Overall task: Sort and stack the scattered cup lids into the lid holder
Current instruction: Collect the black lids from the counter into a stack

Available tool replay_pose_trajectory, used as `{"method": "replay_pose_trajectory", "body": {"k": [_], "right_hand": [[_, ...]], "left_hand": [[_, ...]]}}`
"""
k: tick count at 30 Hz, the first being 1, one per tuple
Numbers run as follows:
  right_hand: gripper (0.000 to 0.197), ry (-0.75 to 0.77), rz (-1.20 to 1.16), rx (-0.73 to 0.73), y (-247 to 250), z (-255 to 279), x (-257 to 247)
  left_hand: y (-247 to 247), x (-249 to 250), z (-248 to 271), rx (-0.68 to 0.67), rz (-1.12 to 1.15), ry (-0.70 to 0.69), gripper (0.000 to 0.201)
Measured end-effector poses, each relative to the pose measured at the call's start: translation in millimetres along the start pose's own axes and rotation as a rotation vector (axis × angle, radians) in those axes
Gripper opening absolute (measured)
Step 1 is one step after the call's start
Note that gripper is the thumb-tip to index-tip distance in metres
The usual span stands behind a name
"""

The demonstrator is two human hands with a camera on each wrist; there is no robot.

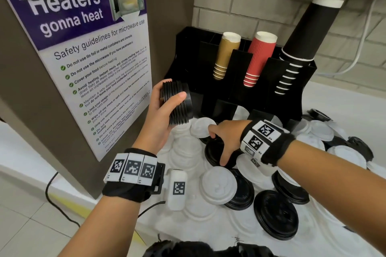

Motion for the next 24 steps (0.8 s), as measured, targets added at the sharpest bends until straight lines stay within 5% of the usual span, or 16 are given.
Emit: {"method": "replay_pose_trajectory", "body": {"k": [9,13,17,24], "right_hand": [[0.07,0.028,-0.232,0.269,4,14,21],[0.059,0.144,-0.763,0.49,16,29,32],[0.044,0.309,-1.245,0.541,12,34,19],[0.054,0.37,-1.213,0.573,12,42,13]], "left_hand": [[0,-7,-6,-0.003,-0.039,0.028,0.044],[-8,-10,-8,-0.024,-0.058,0.064,0.045],[-17,-17,-5,-0.081,-0.055,0.087,0.045],[-18,-15,-2,-0.2,-0.1,0.166,0.045]]}}
Point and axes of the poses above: each hand's wrist, its own z-axis away from the middle knuckle, its own y-axis out of the back of the hand, x = y × z, the point moved 1 cm from there along -z, towards the middle knuckle, and after that the axes turned 7 degrees about z, right-handed, at the moved point
